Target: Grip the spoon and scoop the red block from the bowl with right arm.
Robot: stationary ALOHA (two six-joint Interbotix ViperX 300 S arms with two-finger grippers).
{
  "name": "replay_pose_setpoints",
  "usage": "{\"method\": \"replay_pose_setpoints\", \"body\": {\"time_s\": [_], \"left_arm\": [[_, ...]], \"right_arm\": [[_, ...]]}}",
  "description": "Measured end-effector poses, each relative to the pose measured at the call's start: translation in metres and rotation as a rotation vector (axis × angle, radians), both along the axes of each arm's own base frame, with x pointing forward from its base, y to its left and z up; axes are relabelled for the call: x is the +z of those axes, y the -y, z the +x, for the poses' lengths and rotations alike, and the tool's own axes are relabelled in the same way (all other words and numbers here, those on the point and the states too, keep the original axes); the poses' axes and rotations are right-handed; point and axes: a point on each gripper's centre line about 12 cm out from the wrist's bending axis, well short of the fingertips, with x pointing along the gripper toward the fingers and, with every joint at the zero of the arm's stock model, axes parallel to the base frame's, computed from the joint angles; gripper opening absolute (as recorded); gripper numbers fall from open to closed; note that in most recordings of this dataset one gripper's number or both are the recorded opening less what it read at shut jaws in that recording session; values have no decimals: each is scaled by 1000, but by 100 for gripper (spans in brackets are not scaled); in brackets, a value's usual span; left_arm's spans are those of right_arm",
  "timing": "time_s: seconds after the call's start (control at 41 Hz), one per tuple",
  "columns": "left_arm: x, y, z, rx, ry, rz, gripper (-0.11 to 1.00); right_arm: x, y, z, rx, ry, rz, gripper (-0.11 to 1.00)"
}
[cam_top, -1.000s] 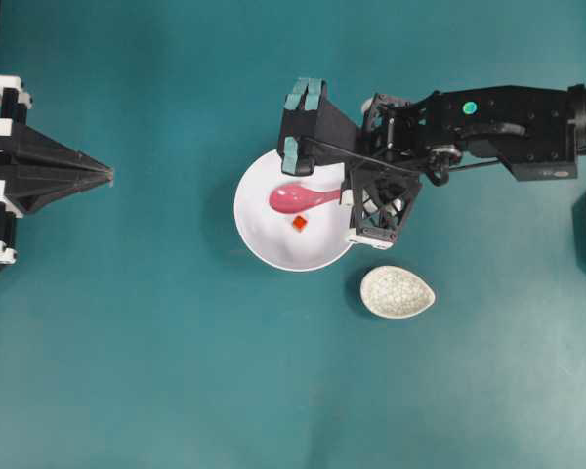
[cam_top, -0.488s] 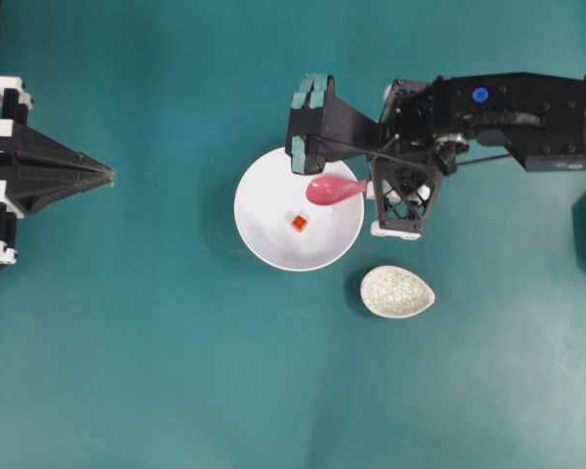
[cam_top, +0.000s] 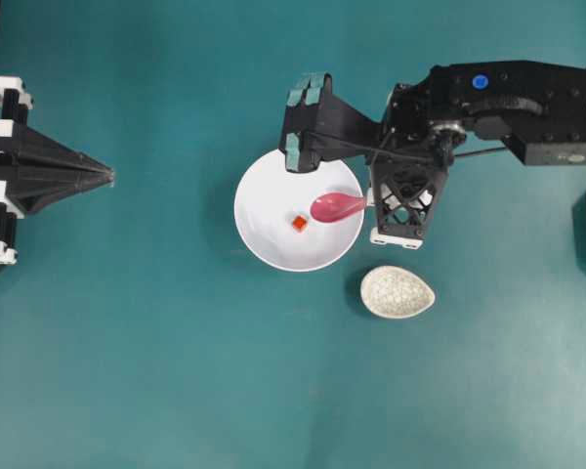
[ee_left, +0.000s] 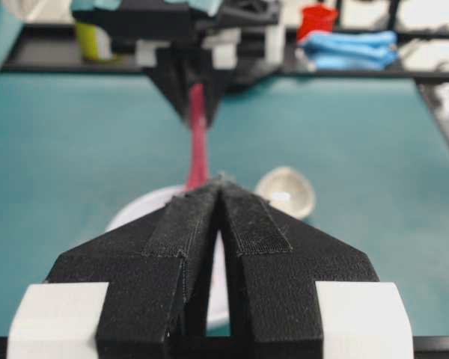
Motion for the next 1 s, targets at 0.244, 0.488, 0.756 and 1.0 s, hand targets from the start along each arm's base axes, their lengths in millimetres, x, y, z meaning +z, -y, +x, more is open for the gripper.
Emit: {"method": "replay_pose_setpoints", "body": {"time_s": [0.244,0.488,0.756,1.0], "left_arm": [[0,0,0,0,0,0,1],[1,0,0,0,5,0,1],[1,0,0,0,6,2,1],[1,0,0,0,6,0,1]], "right_arm": [[-11,-2,6,22,-73,28,25],[-16,-4,11,51,-92,48,25],[-21,-3,21,52,-96,50,25],[-19,-4,20,59,-112,54,25]]}}
